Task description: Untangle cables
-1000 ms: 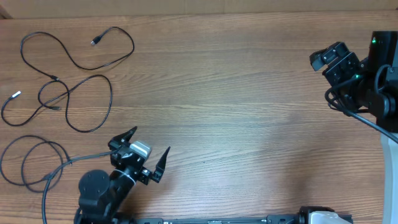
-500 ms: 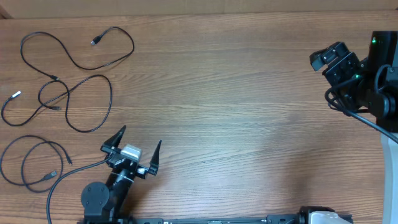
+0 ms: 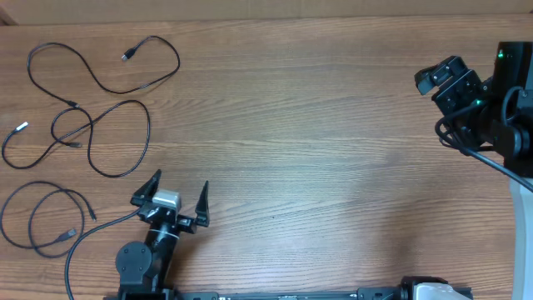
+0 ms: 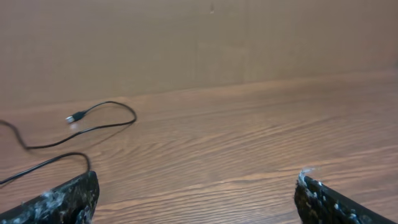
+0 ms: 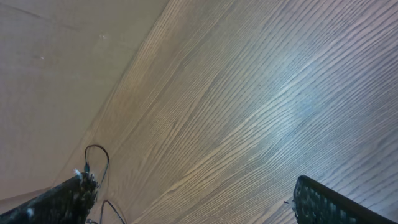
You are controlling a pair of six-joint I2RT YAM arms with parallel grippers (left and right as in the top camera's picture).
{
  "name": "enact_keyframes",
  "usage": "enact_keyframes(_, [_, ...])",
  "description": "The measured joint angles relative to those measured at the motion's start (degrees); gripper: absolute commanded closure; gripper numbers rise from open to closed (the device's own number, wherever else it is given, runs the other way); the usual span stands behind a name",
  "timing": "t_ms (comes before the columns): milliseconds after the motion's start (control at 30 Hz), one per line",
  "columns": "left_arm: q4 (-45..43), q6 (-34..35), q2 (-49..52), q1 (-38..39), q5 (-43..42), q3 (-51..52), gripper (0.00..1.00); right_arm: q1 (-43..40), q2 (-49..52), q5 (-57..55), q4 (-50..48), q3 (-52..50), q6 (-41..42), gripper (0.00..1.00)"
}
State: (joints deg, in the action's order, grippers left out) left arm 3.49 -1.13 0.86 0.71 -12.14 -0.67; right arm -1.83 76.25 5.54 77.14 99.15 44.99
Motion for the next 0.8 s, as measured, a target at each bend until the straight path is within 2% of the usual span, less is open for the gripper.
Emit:
enact_keyframes(367, [0.92, 0.22, 0.0, -0.44, 8.35, 0.0, 0.01, 0.0, 0.0, 0.0, 0.0, 0.02, -0.02, 0.0])
enact_keyframes(800, [1.03, 1.22, 0.0, -0.87, 10.23, 0.0, 0.0, -0.02, 0.0, 0.02, -0.02, 0.02, -0.02, 0.0])
